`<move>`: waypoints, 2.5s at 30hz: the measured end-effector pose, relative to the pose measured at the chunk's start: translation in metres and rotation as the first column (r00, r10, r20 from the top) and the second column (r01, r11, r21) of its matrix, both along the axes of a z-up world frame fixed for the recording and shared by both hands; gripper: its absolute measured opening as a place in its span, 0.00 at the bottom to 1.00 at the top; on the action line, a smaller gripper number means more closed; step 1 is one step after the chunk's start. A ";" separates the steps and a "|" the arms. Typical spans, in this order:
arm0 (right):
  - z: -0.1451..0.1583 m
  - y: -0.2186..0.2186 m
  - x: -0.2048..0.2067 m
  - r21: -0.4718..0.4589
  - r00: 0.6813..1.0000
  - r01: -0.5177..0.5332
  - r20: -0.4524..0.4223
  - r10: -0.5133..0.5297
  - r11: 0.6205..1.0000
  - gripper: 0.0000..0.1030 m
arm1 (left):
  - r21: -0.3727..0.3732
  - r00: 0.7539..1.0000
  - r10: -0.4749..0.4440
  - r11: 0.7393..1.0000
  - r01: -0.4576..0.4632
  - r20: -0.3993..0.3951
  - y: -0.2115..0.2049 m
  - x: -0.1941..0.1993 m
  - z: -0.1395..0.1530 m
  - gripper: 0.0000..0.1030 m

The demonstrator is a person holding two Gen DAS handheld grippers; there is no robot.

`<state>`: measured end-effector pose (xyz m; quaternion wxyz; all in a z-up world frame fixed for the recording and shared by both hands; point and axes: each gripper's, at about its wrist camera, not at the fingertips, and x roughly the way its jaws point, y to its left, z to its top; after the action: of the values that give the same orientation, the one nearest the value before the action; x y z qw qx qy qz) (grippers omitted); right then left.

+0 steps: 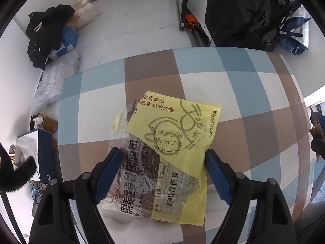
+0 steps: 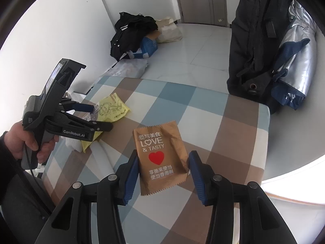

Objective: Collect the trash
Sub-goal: 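Grasp the yellow bread bag with the left gripper while the right gripper holds the packet, then carry the brown packet and yellow bread bag over to the white bin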

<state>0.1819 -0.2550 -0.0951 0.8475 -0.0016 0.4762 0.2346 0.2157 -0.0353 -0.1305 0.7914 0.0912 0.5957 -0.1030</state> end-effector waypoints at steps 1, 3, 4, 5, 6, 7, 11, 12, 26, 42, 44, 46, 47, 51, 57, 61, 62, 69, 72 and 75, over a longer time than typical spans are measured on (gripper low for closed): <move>0.000 0.001 0.000 -0.003 1.000 -0.003 0.002 0.003 1.000 0.46 | -0.001 1.000 -0.002 1.000 0.002 0.001 -0.001 0.000 0.001 0.72; -0.001 0.003 -0.001 -0.011 1.000 -0.010 0.002 0.010 1.000 0.46 | -0.001 1.000 -0.006 1.000 0.006 0.001 -0.004 -0.001 0.002 0.66; -0.001 0.004 -0.001 -0.015 1.000 -0.012 0.003 0.012 1.000 0.46 | -0.002 1.000 -0.005 1.000 0.005 -0.001 -0.005 -0.004 0.003 0.62; -0.002 0.005 -0.001 -0.019 1.000 -0.015 0.002 0.015 1.000 0.46 | -0.002 1.000 -0.003 1.000 0.003 -0.004 -0.007 -0.004 0.003 0.60; -0.002 0.005 -0.002 -0.021 1.000 -0.015 -0.001 0.015 1.000 0.46 | -0.003 1.000 -0.004 1.000 0.004 -0.007 -0.007 -0.004 0.004 0.56; -0.003 0.005 -0.001 -0.022 1.000 -0.014 -0.003 0.014 1.000 0.46 | -0.001 1.000 -0.006 1.000 0.006 -0.010 -0.009 -0.005 0.004 0.53; -0.004 0.003 0.001 -0.024 1.000 -0.006 -0.011 0.006 1.000 0.46 | -0.024 1.000 0.009 1.000 -0.010 -0.021 -0.007 -0.004 0.006 0.47; -0.005 0.003 0.002 -0.023 1.000 -0.004 -0.012 0.003 1.000 0.46 | -0.036 1.000 0.015 0.999 -0.015 -0.025 -0.007 -0.004 0.006 0.46; -0.006 0.005 0.007 0.021 0.999 0.035 -0.042 -0.034 0.999 0.46 | -0.142 0.996 0.067 0.987 -0.074 -0.054 0.016 0.001 0.011 0.43; 0.005 0.012 0.001 0.047 0.994 0.103 -0.034 -0.101 0.994 0.46 | -0.212 0.993 0.064 0.976 -0.042 0.096 0.023 -0.014 0.049 0.43; 0.009 0.015 -0.001 0.064 0.994 0.103 -0.026 -0.102 0.993 0.46 | -0.217 0.991 0.073 0.975 -0.047 0.114 0.027 -0.016 0.054 0.43; 0.014 0.017 -0.004 0.076 0.994 0.109 -0.020 -0.107 0.991 0.46 | -0.238 0.988 0.087 0.970 -0.055 0.127 0.031 -0.019 0.058 0.43; 0.016 0.018 -0.006 0.085 0.994 0.112 -0.017 -0.111 0.990 0.46 | -0.246 0.986 0.094 0.968 -0.058 0.137 0.033 -0.020 0.060 0.43; 0.026 0.022 -0.013 0.110 0.992 0.125 0.001 -0.126 0.986 0.46 | -0.280 0.978 0.115 0.958 -0.062 0.176 0.040 -0.028 0.071 0.43; 0.043 0.028 -0.031 0.157 0.989 0.139 0.026 -0.145 0.978 0.46 | -0.359 0.966 0.150 0.931 -0.066 0.211 0.048 -0.043 0.084 0.43; 0.057 0.028 -0.049 0.212 0.984 0.154 0.056 -0.169 0.965 0.46 | -0.404 0.957 0.179 0.912 -0.075 0.227 0.054 -0.054 0.091 0.43; 0.060 0.028 -0.056 0.230 0.983 0.157 0.060 -0.175 0.961 0.46 | -0.413 0.954 0.189 0.907 -0.080 0.230 0.056 -0.058 0.093 0.43; 0.067 0.030 -0.093 0.248 0.979 0.165 0.075 -0.189 0.955 0.46 | -0.447 0.938 0.211 0.892 -0.071 0.273 0.059 -0.082 0.107 0.43; 0.072 0.029 -0.109 0.250 0.976 0.168 0.094 -0.197 0.954 0.46 | -0.453 0.931 0.224 0.888 -0.072 0.290 0.061 -0.092 0.111 0.43; 0.078 0.026 -0.123 0.257 0.972 0.175 0.110 -0.209 0.950 0.46 | -0.437 0.916 0.234 0.897 -0.074 0.326 0.058 -0.103 0.118 0.43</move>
<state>0.0591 -0.2295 -0.0175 0.8904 0.1336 0.3827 0.2072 0.1131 0.0230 -0.0121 0.8960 -0.1096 0.4055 -0.1442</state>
